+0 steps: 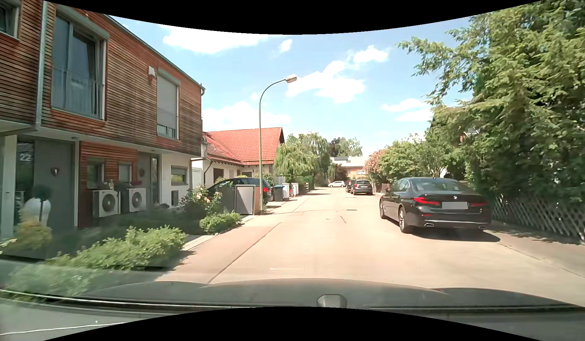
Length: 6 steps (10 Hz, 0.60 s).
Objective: Follow the waypoints while adhering to traffic rules and regulations
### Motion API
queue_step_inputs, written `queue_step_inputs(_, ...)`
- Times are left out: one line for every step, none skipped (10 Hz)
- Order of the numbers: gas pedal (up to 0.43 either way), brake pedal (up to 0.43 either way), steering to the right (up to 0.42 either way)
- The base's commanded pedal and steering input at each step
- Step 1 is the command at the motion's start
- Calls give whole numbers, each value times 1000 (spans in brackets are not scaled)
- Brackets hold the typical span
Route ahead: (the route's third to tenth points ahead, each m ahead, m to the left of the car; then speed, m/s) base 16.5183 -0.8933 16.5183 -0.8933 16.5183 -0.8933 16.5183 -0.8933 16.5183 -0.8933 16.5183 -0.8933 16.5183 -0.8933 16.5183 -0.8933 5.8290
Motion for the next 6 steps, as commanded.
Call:
queue_step_inputs(0,6,4)
queue_step_inputs(0,6,9)
queue_step_inputs(0,6,14)
queue_step_inputs(0,6,18)
queue_step_inputs(0,6,21)
queue_step_inputs(0,6,27)
